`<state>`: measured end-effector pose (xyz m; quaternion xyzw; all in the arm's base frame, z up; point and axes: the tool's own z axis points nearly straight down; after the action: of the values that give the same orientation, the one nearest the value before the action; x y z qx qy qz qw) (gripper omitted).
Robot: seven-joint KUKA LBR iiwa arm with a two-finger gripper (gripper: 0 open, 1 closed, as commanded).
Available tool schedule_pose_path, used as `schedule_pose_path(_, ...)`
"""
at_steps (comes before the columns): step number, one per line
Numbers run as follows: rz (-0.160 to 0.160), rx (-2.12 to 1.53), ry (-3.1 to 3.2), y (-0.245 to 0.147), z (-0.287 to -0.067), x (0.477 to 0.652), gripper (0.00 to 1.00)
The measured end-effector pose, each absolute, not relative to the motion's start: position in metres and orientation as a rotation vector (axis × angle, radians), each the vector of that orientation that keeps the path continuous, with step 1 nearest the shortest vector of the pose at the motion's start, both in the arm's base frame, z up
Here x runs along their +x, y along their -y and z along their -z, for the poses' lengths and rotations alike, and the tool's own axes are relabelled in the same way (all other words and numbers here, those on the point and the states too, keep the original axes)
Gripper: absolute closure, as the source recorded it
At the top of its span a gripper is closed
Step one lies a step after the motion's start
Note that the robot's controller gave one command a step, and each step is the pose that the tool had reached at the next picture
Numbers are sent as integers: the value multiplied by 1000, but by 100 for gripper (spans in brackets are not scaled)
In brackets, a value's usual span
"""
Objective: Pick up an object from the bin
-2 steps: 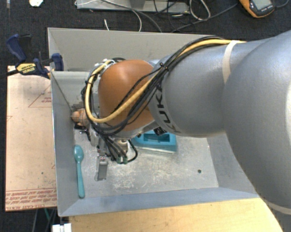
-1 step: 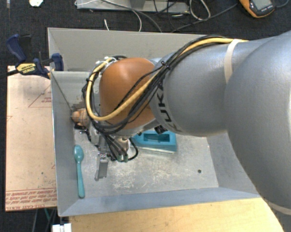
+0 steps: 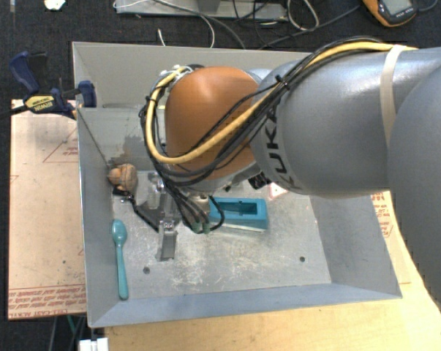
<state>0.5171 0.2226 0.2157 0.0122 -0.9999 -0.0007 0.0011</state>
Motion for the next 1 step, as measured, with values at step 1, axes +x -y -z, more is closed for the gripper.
schedule_pose_path(1, 6, 38, 3145, -195, -167, 541, 0)
